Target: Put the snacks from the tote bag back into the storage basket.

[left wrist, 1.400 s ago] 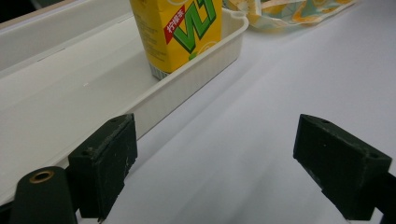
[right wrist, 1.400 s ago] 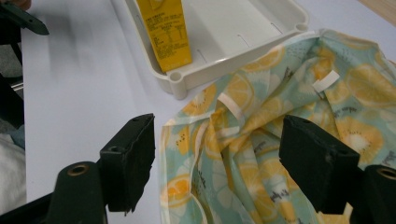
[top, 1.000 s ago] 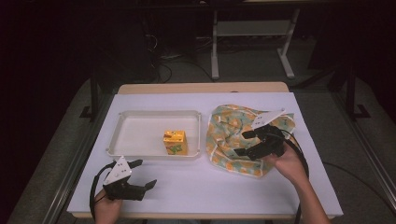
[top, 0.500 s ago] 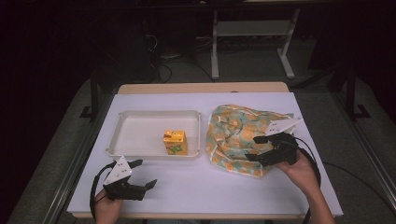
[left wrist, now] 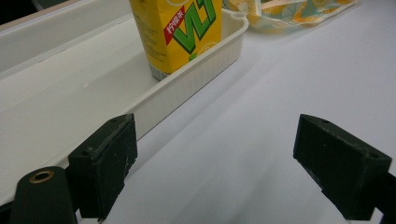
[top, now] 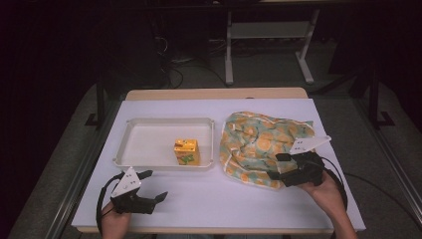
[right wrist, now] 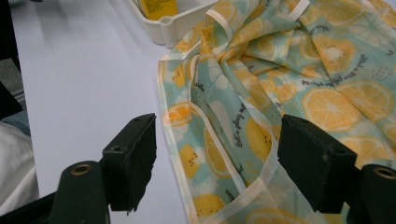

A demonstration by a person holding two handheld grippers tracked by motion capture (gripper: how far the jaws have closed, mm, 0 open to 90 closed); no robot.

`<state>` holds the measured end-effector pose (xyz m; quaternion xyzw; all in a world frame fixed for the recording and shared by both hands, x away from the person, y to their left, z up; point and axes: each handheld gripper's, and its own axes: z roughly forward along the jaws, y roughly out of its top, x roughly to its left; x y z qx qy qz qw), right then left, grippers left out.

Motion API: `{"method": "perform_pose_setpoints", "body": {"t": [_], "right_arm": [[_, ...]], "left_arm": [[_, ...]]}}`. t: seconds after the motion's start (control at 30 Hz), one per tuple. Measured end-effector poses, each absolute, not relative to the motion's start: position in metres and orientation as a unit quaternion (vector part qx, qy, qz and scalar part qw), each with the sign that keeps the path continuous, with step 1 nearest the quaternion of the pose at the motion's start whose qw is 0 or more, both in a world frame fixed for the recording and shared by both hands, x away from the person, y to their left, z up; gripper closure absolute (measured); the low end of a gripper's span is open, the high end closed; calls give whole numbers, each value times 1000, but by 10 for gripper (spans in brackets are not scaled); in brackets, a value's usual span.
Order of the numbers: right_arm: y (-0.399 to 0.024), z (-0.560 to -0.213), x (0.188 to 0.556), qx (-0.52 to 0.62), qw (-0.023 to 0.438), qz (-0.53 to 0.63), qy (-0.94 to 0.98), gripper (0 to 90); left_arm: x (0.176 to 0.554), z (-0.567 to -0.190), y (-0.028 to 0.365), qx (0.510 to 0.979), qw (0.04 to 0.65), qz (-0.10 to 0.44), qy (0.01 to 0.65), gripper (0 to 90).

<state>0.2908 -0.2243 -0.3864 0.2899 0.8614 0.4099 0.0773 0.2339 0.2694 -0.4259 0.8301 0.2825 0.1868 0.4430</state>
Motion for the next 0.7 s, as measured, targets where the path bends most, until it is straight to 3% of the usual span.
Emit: {"method": "perform_pose_setpoints", "body": {"t": [0.7], "right_arm": [[-243,-406,254,312,87,441,837,257]], "left_arm": [[235,-426,267,830,448,178,280,133]]}}
